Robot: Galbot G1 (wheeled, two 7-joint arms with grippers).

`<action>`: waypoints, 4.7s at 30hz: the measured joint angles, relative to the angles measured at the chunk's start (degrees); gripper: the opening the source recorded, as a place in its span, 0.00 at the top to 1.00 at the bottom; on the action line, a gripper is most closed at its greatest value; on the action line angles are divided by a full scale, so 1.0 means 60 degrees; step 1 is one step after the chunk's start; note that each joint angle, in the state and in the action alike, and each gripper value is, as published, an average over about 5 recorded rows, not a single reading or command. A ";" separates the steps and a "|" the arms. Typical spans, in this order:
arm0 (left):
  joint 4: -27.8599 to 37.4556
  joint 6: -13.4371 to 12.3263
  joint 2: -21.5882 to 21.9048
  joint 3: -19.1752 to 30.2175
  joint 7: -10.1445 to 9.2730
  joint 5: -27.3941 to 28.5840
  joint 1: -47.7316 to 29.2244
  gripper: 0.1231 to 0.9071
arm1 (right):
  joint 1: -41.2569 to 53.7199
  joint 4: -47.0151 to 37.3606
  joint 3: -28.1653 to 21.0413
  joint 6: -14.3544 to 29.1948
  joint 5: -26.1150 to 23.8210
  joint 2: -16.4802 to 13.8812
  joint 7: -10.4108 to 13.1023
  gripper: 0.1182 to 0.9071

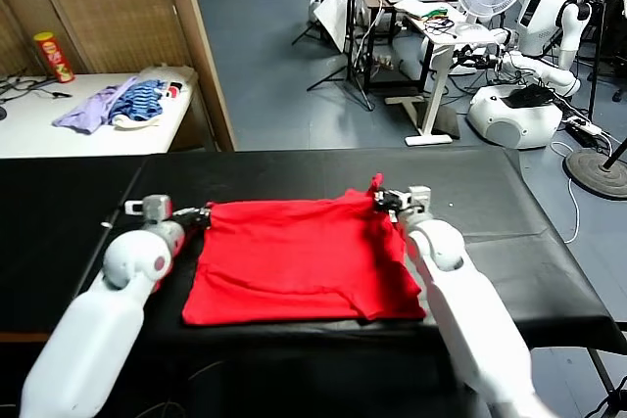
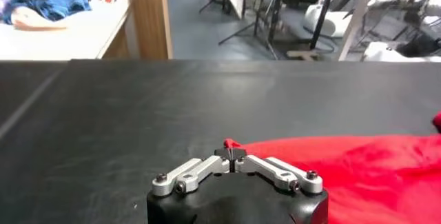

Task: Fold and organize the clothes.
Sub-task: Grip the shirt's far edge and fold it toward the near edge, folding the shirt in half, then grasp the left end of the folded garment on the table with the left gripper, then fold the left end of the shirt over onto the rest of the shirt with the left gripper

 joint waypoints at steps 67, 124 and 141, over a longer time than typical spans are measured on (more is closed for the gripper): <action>0.0062 -0.1456 -0.1217 -0.0680 0.0327 0.1739 0.2074 0.99 | -0.1540 -0.0574 -0.0315 0.2228 -0.2822 0.1528 0.1866 0.97; -0.0226 -0.3354 -0.1767 -0.1577 0.1031 0.5543 0.3689 0.96 | -0.2555 0.1360 0.0426 0.2319 -0.2545 0.0886 0.1096 0.14; -0.1871 -0.1682 -0.0609 -0.1411 0.0202 0.4926 0.3733 0.96 | -0.2959 0.1806 0.0527 0.2124 -0.2877 0.1143 0.1214 0.14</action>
